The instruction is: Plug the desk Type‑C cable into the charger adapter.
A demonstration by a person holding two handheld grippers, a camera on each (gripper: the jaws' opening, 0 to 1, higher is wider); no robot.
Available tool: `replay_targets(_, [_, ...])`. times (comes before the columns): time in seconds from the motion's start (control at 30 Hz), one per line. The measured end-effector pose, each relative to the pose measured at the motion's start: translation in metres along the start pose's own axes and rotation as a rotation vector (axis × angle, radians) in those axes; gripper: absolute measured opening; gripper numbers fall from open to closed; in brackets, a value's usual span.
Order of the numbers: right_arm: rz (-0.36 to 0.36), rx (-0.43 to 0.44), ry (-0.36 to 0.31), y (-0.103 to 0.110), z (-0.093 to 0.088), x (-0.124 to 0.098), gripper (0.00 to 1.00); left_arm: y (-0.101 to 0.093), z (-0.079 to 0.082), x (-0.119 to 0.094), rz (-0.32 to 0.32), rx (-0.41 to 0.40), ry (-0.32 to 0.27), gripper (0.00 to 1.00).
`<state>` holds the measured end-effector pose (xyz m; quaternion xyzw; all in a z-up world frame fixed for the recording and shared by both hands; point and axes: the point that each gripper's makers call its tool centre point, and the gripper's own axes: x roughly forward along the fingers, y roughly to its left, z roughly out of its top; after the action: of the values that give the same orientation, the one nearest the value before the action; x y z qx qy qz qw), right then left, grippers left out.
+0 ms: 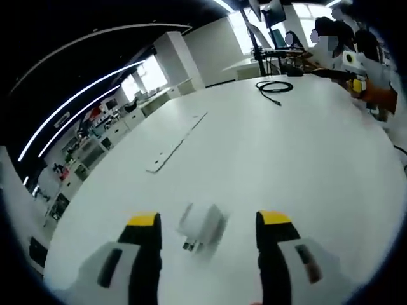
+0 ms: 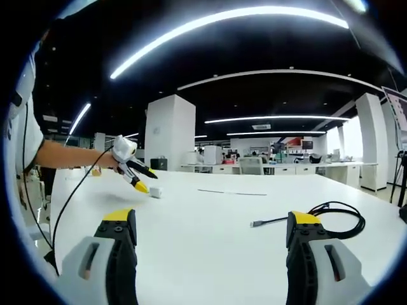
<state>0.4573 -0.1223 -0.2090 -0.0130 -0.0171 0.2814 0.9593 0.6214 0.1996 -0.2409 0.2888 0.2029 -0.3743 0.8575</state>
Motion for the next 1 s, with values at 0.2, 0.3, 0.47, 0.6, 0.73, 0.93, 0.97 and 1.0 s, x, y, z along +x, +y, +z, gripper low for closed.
replay_targets(0.2, [0.002, 0.022, -0.010, -0.006, 0.000, 0.000, 1.00, 0.008, -0.009, 0.011, -0.065, 0.033, 0.061, 0.51])
replay_targets(0.3, [0.001, 0.020, -0.012, -0.006, 0.001, 0.000, 0.99, 0.011, -0.014, 0.016, -0.115, 0.044, 0.110, 0.48])
replay_targets(0.47, [0.003, 0.027, -0.010, -0.006, -0.001, 0.000, 0.99, 0.009, -0.014, 0.023, -0.154, 0.060, 0.148, 0.41])
replay_targets(0.6, [0.005, 0.034, -0.006, -0.010, -0.004, 0.000, 0.99, 0.014, -0.019, 0.028, -0.186, 0.063, 0.180, 0.40])
replay_targets(0.73, [0.005, 0.029, -0.009, -0.010, -0.003, 0.000, 0.99, 0.000, -0.017, 0.028, -0.215, 0.065, 0.206, 0.38])
replay_targets(0.93, [0.006, 0.027, -0.016, -0.007, -0.001, 0.000, 0.99, -0.013, -0.020, 0.028, -0.252, 0.067, 0.254, 0.37])
replay_targets(0.97, [0.006, 0.026, -0.017, -0.006, 0.000, 0.000, 0.99, -0.013, -0.021, 0.027, -0.255, 0.065, 0.258, 0.37])
replay_targets(1.0, [0.007, 0.026, -0.017, -0.005, 0.000, 0.000, 0.99, -0.011, -0.023, 0.028, -0.270, 0.060, 0.269, 0.36])
